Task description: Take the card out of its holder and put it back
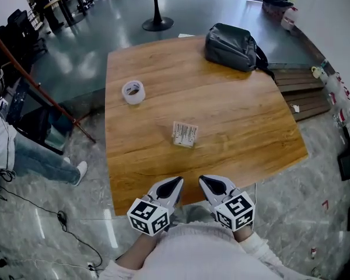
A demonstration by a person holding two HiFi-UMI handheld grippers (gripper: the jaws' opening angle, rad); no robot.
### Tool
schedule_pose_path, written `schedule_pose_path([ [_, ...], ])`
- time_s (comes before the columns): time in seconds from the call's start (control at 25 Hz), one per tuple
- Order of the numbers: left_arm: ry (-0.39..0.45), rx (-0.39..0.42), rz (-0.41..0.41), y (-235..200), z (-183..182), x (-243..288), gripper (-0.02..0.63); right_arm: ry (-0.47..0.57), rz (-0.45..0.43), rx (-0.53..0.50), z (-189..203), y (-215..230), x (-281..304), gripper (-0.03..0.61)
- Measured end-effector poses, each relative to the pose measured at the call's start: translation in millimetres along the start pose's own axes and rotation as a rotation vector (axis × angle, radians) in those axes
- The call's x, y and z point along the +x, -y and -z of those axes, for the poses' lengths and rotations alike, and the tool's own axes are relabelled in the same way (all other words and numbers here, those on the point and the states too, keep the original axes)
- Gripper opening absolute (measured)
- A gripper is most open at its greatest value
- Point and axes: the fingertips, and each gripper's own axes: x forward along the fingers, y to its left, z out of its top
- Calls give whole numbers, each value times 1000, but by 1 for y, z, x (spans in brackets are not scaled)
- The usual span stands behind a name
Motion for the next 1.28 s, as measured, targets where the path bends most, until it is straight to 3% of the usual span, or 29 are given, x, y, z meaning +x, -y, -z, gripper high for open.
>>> schedule_pose_path([
  [0.2, -6, -21, -30, -15, -9, 29, 8, -34, -48, -26, -7, 29, 21, -3],
  [0.6, -29, -72, -30, -45, -17, 51, 9, -52, -49, 11, -15, 55, 48, -3],
  [0.96, -108, -57, -4, -74, -19, 63, 9, -65, -20, 48, -21, 64, 72, 9],
  [1.28, -126, -25, 20, -92, -22, 77, 9, -78, 0, 66, -20, 80, 88, 24],
])
